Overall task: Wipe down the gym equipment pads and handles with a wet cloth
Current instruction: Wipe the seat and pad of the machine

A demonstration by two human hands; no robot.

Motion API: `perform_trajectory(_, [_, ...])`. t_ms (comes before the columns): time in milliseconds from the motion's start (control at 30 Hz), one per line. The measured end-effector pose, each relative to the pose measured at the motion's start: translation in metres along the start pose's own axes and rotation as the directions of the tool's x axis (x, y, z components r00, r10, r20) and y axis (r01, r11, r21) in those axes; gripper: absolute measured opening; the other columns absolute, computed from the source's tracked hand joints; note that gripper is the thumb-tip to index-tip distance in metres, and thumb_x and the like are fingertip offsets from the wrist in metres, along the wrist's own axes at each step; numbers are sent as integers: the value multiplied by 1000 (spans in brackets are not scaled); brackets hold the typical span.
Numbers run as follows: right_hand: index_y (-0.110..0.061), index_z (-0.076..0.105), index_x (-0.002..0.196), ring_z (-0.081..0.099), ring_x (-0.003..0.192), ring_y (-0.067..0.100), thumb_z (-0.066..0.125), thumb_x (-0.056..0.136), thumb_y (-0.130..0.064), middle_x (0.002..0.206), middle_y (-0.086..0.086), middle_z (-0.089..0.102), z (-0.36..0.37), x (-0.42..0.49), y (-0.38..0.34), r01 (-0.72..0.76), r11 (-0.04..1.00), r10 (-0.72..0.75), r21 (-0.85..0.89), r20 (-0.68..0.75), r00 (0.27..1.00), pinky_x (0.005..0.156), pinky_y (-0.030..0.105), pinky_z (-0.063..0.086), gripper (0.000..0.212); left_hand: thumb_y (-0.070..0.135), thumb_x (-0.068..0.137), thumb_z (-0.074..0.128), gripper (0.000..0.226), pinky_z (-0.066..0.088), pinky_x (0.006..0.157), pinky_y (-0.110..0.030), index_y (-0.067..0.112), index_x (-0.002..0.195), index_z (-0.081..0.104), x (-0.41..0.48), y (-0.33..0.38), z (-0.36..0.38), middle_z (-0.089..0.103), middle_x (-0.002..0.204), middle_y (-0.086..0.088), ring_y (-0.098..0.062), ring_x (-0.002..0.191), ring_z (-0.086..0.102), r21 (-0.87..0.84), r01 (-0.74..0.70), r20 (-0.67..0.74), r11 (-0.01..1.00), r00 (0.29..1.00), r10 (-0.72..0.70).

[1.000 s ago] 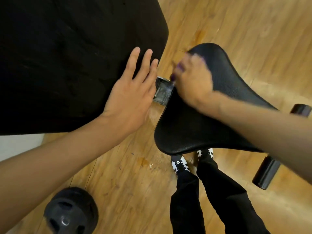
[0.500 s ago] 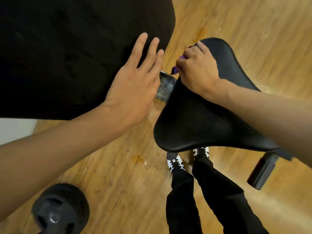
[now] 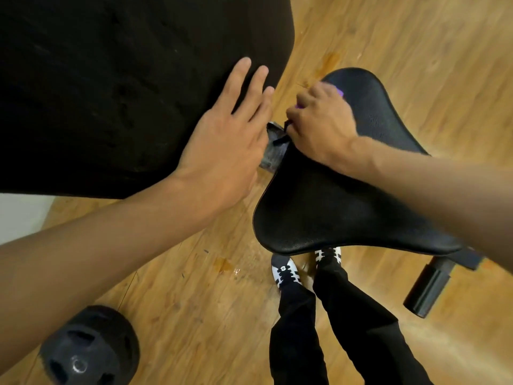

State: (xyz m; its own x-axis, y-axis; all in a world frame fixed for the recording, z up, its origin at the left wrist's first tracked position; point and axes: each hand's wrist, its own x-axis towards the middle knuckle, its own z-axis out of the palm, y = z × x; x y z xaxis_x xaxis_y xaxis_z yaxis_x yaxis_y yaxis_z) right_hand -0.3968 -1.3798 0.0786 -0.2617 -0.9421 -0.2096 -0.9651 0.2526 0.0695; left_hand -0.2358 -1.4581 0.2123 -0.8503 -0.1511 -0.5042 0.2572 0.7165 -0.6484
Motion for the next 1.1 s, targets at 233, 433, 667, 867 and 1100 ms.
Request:
perform_trajectory(233, [-24, 67, 120, 52, 123, 32, 41, 101, -43, 123, 7, 65, -1, -74, -108, 425, 866, -478, 264, 185, 859, 109, 47, 35, 38, 56, 105, 19, 76, -7, 121, -73, 8, 164, 13, 1, -1, -2, -9, 168, -31, -59, 152, -11, -21, -25, 43, 999, 999, 26])
perform_trajectory(433, [-20, 77, 103, 51, 113, 44, 42, 94, -45, 111, 20, 56, 3, 7, 28, 55, 997, -51, 50, -84, 995, 119, 56, 25, 44, 55, 105, 19, 76, -7, 121, -72, 6, 163, 11, 2, -2, -2, -8, 169, -29, -59, 152, -11, -14, -21, 36, 1000, 999, 21])
perform_trajectory(667, [-19, 72, 112, 58, 111, 36, 60, 86, -31, 111, 11, 67, 1, -77, -86, 307, 923, -335, 234, 88, 938, 111, 51, 40, 31, 57, 105, 16, 79, -9, 120, -72, 5, 163, 9, 2, -1, -1, -13, 167, -31, -60, 151, -15, -19, -13, 55, 1000, 998, 14])
perform_trajectory(867, [-15, 75, 100, 60, 100, 38, 30, 90, -42, 94, 15, 66, -4, 24, 37, 134, 991, -134, 11, 46, 990, 102, 49, 43, 53, 55, 105, 17, 77, -10, 120, -72, 4, 163, 9, 2, 0, 1, -10, 168, -31, -60, 151, -14, -18, -4, 32, 1000, 999, 5])
perform_trajectory(1100, [-19, 72, 117, 54, 119, 37, 53, 94, -39, 124, 13, 64, 2, -49, -69, 186, 979, -199, 78, 228, 953, 113, 52, 34, 36, 52, 105, 14, 76, -12, 118, -71, 4, 163, 8, 1, 0, 1, -13, 168, -31, -59, 151, -16, -15, -15, 39, 1000, 999, 16])
